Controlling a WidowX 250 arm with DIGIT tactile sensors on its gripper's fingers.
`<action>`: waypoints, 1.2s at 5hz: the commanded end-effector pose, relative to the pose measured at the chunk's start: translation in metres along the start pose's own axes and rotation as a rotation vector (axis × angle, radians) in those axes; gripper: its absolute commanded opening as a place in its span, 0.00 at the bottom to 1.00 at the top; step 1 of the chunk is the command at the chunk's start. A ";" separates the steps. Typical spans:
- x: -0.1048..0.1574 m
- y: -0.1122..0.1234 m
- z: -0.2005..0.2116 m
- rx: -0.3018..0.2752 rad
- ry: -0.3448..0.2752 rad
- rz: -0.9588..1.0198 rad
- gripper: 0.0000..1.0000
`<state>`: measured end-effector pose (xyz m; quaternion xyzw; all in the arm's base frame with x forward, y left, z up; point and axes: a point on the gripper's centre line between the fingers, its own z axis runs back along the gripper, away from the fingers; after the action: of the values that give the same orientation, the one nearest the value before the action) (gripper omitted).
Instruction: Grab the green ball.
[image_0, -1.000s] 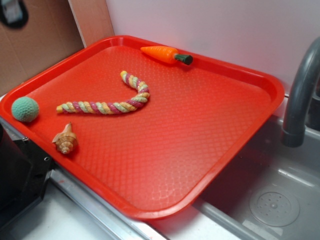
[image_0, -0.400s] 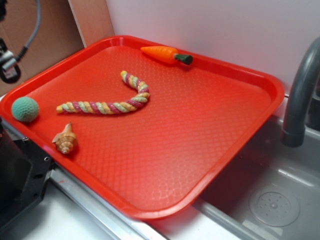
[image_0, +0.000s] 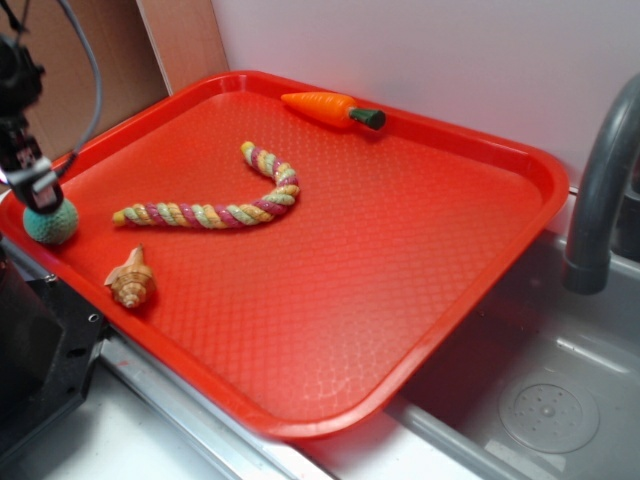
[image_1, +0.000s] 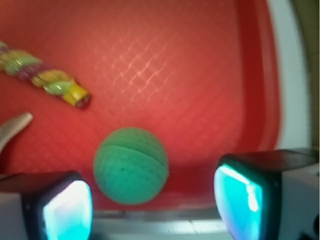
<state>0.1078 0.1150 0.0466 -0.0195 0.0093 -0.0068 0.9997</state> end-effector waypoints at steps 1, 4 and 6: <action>0.007 -0.013 -0.035 -0.015 0.012 -0.066 0.00; -0.018 -0.024 0.057 0.061 -0.066 0.049 0.00; 0.022 -0.050 0.133 0.081 -0.101 0.095 0.00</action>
<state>0.1297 0.0685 0.1706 0.0082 -0.0241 0.0431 0.9987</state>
